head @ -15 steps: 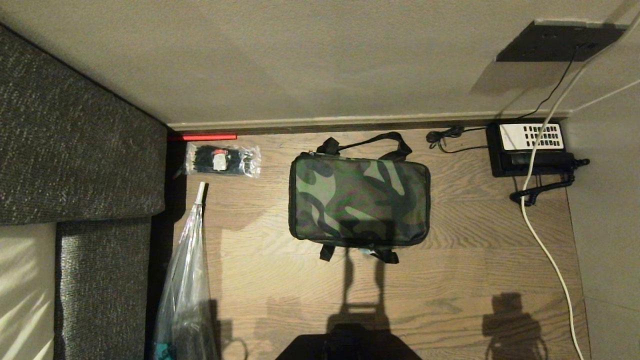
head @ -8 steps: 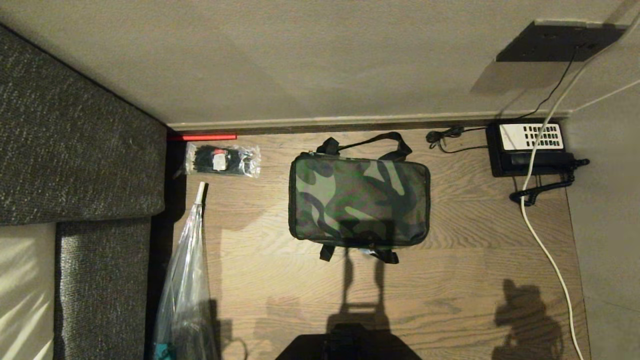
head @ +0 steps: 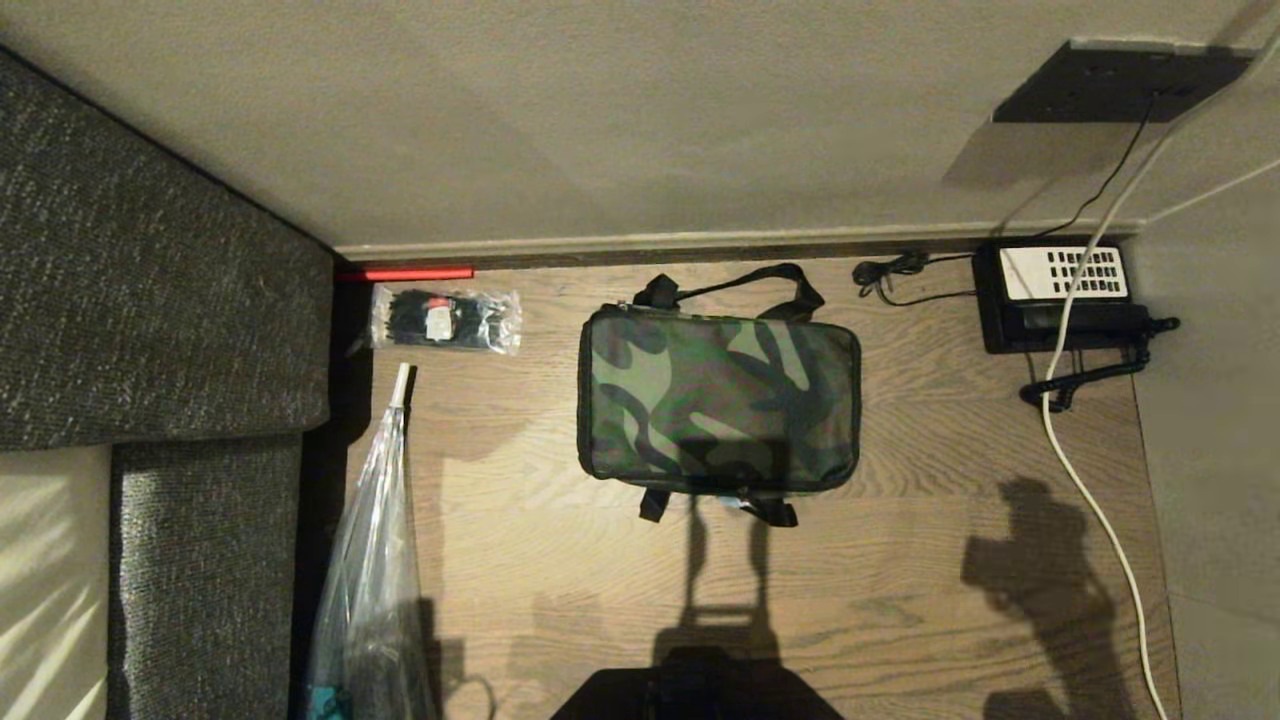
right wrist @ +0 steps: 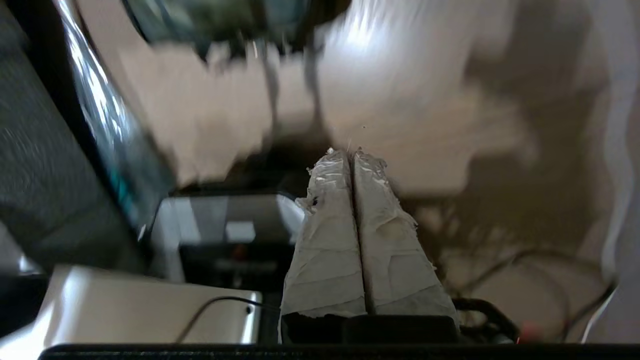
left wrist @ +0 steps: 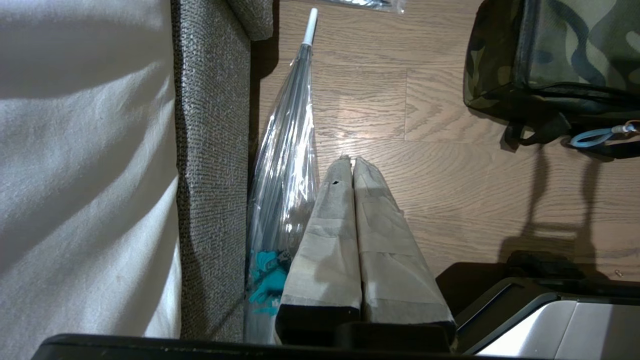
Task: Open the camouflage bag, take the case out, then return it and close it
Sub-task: Open the top of the storage box
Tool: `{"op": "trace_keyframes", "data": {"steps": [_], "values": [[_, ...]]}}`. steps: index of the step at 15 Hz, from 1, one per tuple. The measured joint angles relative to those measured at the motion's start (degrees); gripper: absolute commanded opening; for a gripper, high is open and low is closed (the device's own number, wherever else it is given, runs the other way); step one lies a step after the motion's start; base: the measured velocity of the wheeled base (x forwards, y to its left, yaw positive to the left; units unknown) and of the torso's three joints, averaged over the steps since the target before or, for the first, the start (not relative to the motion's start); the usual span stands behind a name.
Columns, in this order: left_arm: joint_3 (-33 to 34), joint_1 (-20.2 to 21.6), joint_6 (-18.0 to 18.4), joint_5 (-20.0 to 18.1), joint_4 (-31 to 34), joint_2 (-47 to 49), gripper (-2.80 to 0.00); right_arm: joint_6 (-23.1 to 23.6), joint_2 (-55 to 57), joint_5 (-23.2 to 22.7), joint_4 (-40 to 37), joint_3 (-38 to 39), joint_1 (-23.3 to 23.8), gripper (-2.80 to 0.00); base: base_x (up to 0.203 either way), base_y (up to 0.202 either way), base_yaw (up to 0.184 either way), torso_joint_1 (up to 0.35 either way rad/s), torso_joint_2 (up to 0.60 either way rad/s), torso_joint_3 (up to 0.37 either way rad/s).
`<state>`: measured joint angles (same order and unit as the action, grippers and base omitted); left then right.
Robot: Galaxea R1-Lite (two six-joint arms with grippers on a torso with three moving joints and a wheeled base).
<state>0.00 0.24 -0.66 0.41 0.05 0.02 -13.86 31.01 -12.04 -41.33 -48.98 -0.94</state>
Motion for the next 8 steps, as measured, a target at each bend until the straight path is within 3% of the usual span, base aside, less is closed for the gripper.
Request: {"op": "trace_keyframes", "data": {"steps": [4,8], "values": [[0.0,0.0,0.0,0.0,0.0,0.0,-2.8,-0.5,25.6,-4.9,25.3,11.9,-3.1,-2.8,0.0,0.0,0.0,0.0,0.0,0.0],[0.0,0.0,0.0,0.0,0.0,0.0,-2.8,-8.9,45.1,-7.8,43.4,15.1,-12.8,-2.8,0.0,0.0,0.0,0.0,0.0,0.0]]}}
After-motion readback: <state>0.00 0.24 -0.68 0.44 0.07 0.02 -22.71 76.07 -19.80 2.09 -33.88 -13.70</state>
